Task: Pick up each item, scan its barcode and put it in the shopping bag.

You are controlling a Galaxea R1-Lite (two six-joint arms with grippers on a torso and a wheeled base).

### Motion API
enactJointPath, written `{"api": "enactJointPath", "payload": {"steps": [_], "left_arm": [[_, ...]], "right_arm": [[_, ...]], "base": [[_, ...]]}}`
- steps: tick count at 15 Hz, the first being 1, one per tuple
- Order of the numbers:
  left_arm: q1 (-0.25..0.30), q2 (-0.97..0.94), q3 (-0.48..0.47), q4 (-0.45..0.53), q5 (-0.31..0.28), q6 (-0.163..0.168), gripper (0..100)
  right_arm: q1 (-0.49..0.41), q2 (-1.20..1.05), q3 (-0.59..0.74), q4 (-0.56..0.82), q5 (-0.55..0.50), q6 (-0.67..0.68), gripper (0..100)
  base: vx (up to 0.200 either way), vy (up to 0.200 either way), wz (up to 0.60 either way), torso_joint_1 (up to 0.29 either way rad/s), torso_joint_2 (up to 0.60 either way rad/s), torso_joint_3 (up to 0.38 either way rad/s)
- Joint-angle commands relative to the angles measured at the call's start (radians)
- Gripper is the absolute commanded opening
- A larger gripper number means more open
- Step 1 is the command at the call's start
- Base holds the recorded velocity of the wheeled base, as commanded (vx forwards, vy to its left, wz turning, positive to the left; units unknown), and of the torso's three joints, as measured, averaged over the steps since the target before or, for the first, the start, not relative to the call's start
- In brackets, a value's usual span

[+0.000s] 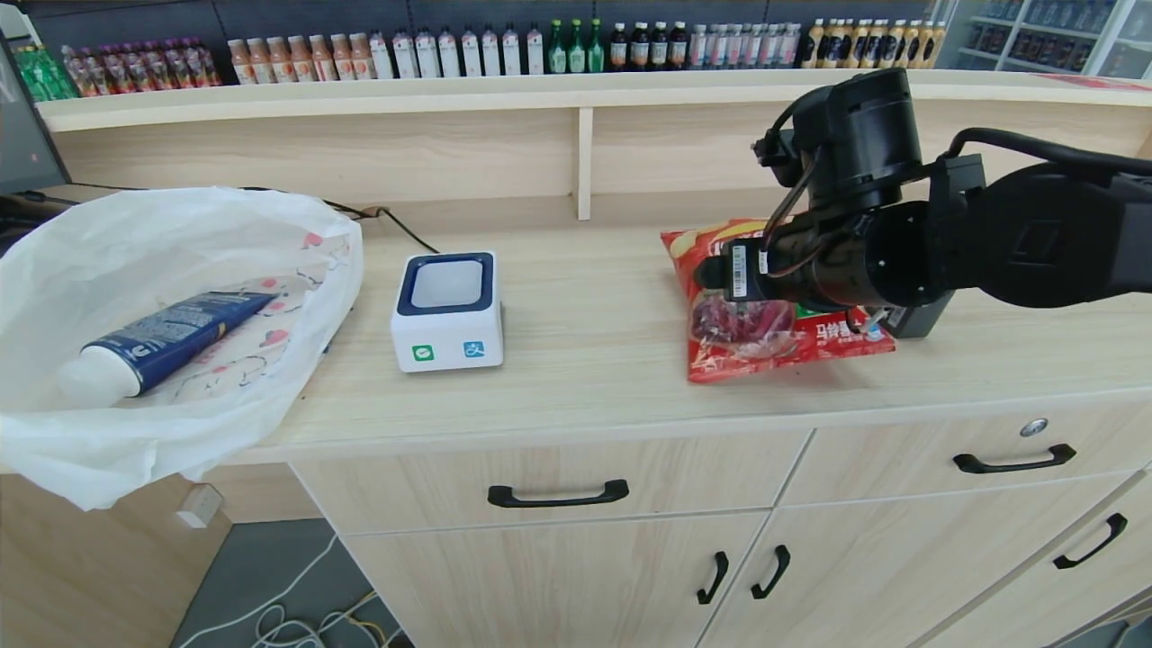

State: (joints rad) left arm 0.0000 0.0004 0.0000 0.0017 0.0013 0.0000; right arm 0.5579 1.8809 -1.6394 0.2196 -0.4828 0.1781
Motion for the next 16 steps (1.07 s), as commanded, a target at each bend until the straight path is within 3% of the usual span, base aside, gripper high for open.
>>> {"api": "enactJointPath", "payload": {"steps": [1, 16], "left_arm": [[0.0, 0.0, 0.0, 0.0, 0.0, 0.0, 100], [0.0, 0.0, 0.0, 0.0, 0.0, 0.0, 100]], "right_arm": [[-0.001, 0.017, -0.01, 0.001, 0.003, 0.0, 100], [-0.012, 0.053, -0.011, 0.038, 0.023, 0.001, 100]], "base": [[0.0, 0.0, 0.0, 0.0, 0.0, 0.0], [0.0, 0.0, 0.0, 0.0, 0.0, 0.0]]}}
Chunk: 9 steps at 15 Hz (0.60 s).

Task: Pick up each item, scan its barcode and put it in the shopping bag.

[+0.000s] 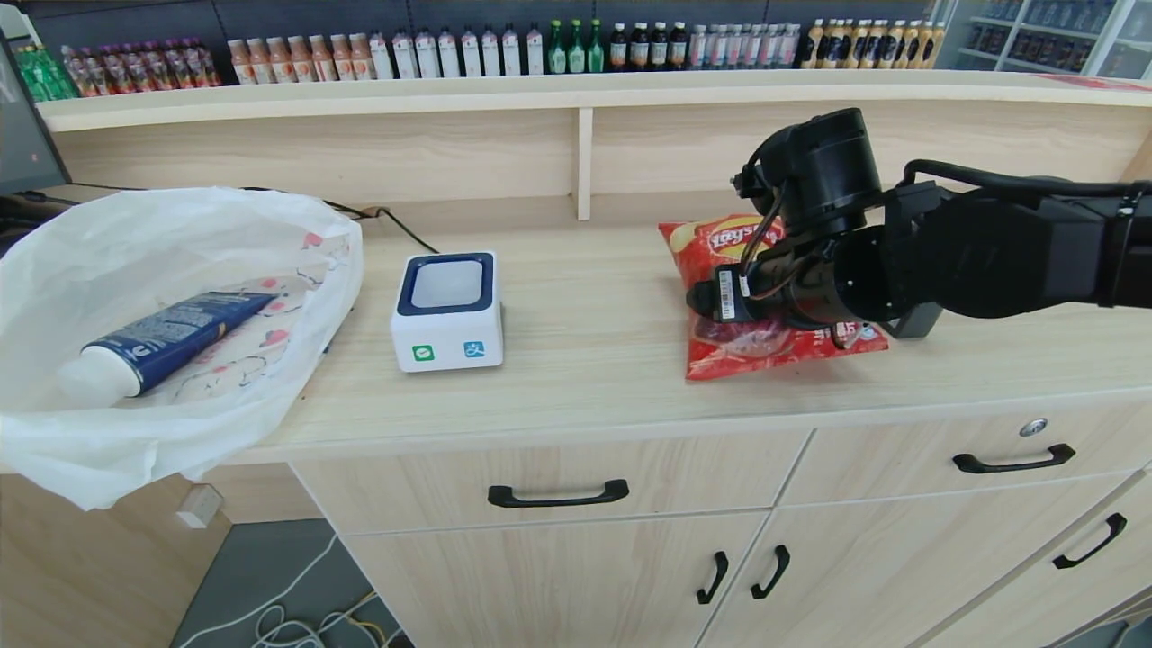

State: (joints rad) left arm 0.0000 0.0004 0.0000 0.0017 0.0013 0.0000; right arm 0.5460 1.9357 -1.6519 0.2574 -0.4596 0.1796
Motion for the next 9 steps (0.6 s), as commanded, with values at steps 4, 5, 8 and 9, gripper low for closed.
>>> {"api": "enactJointPath", "payload": {"steps": [4, 5, 8, 9], "left_arm": [[0.0, 0.0, 0.0, 0.0, 0.0, 0.0, 100], [0.0, 0.0, 0.0, 0.0, 0.0, 0.0, 100], [0.0, 0.0, 0.0, 0.0, 0.0, 0.0, 100], [0.0, 0.0, 0.0, 0.0, 0.0, 0.0, 100]], "right_arm": [[-0.009, -0.008, 0.0, -0.004, -0.005, 0.001, 0], [-0.009, -0.015, 0.001, -0.004, -0.005, 0.001, 0], [-0.009, -0.029, -0.002, -0.003, -0.008, 0.0, 0], [-0.009, -0.035, -0.003, -0.003, -0.008, 0.0, 0]], "base": [[0.0, 0.0, 0.0, 0.0, 0.0, 0.0], [0.0, 0.0, 0.0, 0.0, 0.0, 0.0], [0.0, 0.0, 0.0, 0.0, 0.0, 0.0], [0.0, 0.0, 0.0, 0.0, 0.0, 0.0]]}}
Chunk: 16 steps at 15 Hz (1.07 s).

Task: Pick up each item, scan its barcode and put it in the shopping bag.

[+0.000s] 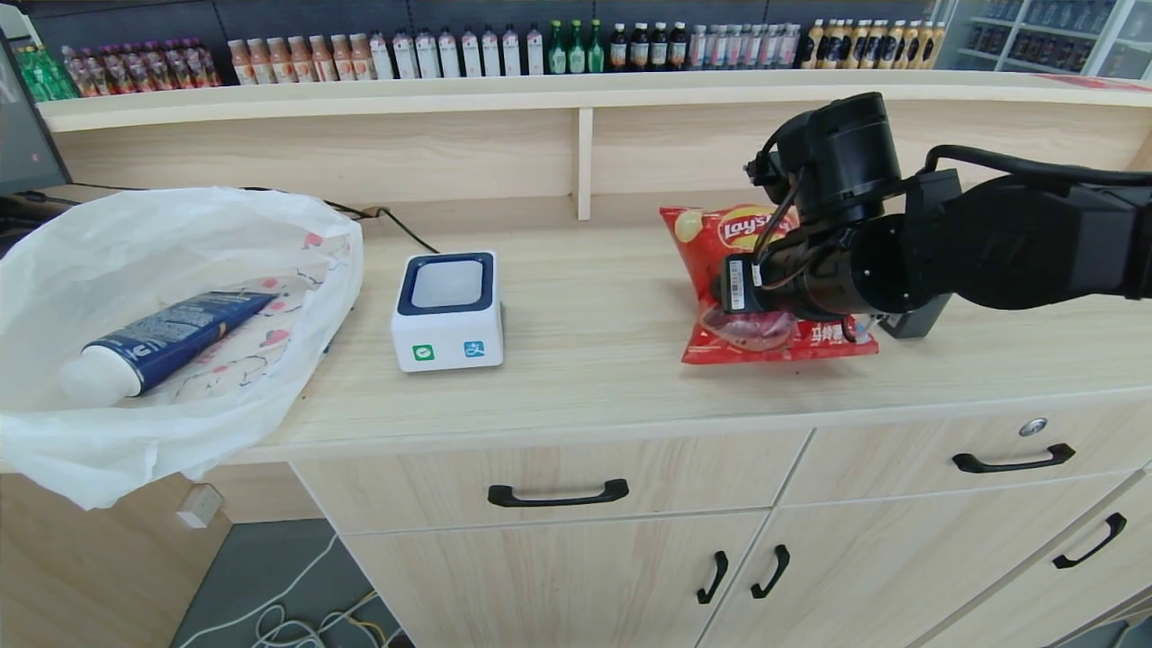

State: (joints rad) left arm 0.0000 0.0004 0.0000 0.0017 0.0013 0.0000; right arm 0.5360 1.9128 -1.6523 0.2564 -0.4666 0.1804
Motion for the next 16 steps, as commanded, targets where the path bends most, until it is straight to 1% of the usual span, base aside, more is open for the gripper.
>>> {"api": "enactJointPath", "payload": {"steps": [1, 6, 11, 14, 16], "left_arm": [[0.0, 0.0, 0.0, 0.0, 0.0, 0.0, 100], [0.0, 0.0, 0.0, 0.0, 0.0, 0.0, 100], [0.0, 0.0, 0.0, 0.0, 0.0, 0.0, 100], [0.0, 0.0, 0.0, 0.0, 0.0, 0.0, 100], [0.0, 0.0, 0.0, 0.0, 0.0, 0.0, 100]], "right_arm": [[0.001, -0.02, -0.003, -0.002, -0.001, -0.002, 0], [0.009, -0.067, 0.006, 0.001, -0.007, -0.01, 0], [0.01, -0.104, 0.006, 0.001, -0.009, -0.049, 0], [0.03, -0.135, 0.008, 0.001, -0.007, -0.055, 0], [0.061, -0.166, 0.008, 0.001, -0.006, -0.056, 0]], "base": [[0.0, 0.0, 0.0, 0.0, 0.0, 0.0], [0.0, 0.0, 0.0, 0.0, 0.0, 0.0], [0.0, 0.0, 0.0, 0.0, 0.0, 0.0], [0.0, 0.0, 0.0, 0.0, 0.0, 0.0], [0.0, 0.0, 0.0, 0.0, 0.0, 0.0]]}}
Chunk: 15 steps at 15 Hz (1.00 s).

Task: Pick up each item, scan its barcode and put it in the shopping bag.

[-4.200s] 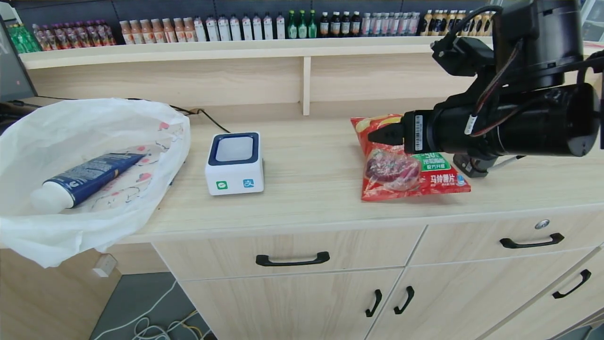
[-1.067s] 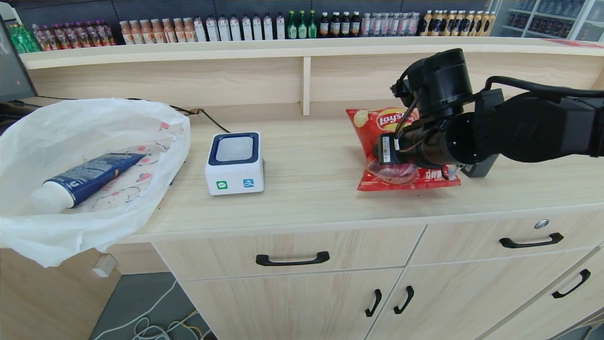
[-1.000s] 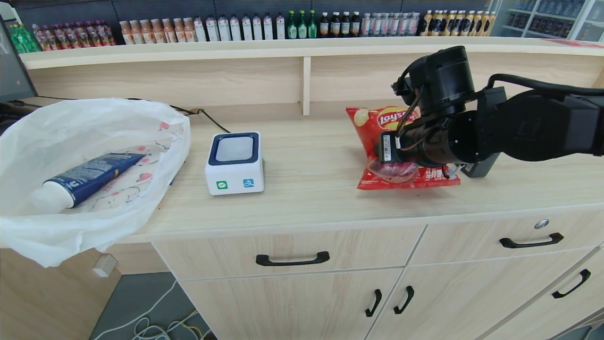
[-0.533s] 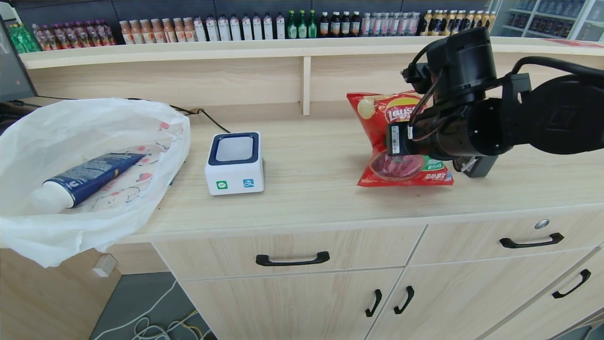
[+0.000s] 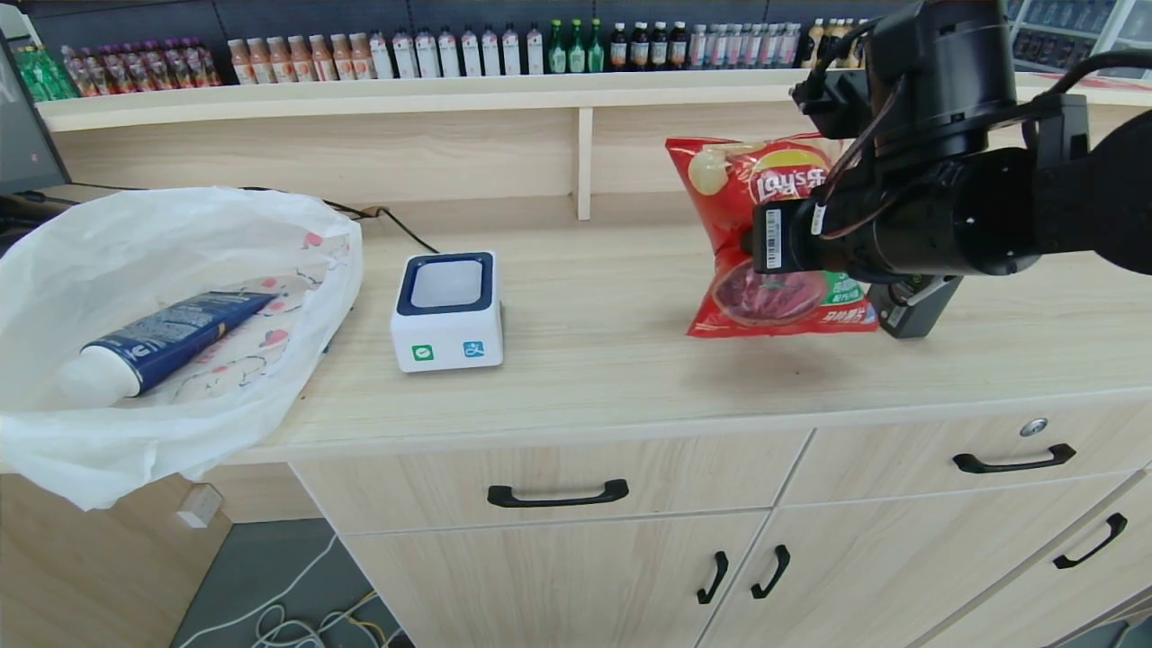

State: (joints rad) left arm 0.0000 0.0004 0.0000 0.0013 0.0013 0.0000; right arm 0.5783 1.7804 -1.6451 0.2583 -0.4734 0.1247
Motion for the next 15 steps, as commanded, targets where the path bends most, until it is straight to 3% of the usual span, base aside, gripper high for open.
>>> {"api": "enactJointPath", "payload": {"steps": [1, 4, 12, 15], "left_arm": [[0.0, 0.0, 0.0, 0.0, 0.0, 0.0, 100], [0.0, 0.0, 0.0, 0.0, 0.0, 0.0, 100], [0.0, 0.0, 0.0, 0.0, 0.0, 0.0, 100], [0.0, 0.0, 0.0, 0.0, 0.0, 0.0, 100]], "right_arm": [[0.031, -0.05, 0.001, -0.001, 0.001, 0.0, 0], [0.068, -0.113, 0.027, -0.002, 0.012, 0.001, 0], [0.193, -0.38, 0.32, -0.019, 0.021, 0.007, 0], [0.216, -0.472, 0.432, -0.059, 0.113, 0.007, 0]], "base": [[0.0, 0.0, 0.0, 0.0, 0.0, 0.0], [0.0, 0.0, 0.0, 0.0, 0.0, 0.0], [0.0, 0.0, 0.0, 0.0, 0.0, 0.0], [0.0, 0.0, 0.0, 0.0, 0.0, 0.0]]}}
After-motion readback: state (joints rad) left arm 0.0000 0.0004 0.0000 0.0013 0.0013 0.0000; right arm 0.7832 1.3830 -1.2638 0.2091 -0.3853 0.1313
